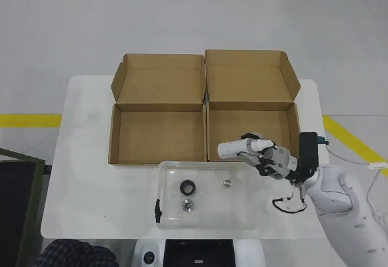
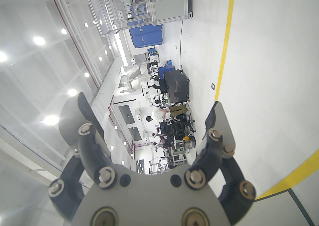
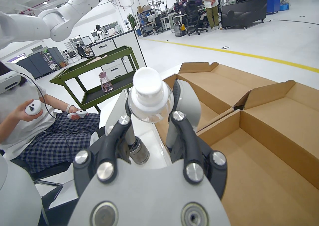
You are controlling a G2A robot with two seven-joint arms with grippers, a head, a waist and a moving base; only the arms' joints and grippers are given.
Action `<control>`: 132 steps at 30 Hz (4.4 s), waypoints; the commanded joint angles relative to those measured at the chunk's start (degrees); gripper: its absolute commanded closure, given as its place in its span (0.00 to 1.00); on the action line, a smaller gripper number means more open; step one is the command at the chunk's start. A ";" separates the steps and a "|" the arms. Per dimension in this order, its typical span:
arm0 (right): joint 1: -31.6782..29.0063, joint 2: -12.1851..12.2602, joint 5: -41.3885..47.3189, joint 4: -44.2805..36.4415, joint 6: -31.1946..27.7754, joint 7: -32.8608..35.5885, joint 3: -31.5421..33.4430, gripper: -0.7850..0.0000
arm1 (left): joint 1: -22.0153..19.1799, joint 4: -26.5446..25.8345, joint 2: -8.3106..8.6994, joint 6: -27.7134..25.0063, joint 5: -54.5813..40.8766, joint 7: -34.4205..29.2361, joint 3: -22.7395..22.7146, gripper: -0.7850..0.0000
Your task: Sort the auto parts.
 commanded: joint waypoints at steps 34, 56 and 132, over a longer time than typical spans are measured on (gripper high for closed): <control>21.96 -3.24 -20.64 15.14 17.70 9.64 -14.68 1.00 | 0.00 0.00 0.00 0.00 0.00 0.00 0.00 0.00; 28.60 -5.52 -27.09 25.63 21.04 11.53 -22.39 0.71 | 0.00 0.00 0.00 0.00 0.00 0.00 0.00 0.00; -2.30 1.18 -51.59 -14.98 2.05 32.74 -17.02 0.00 | 0.00 0.00 0.00 0.00 0.00 0.00 0.00 0.00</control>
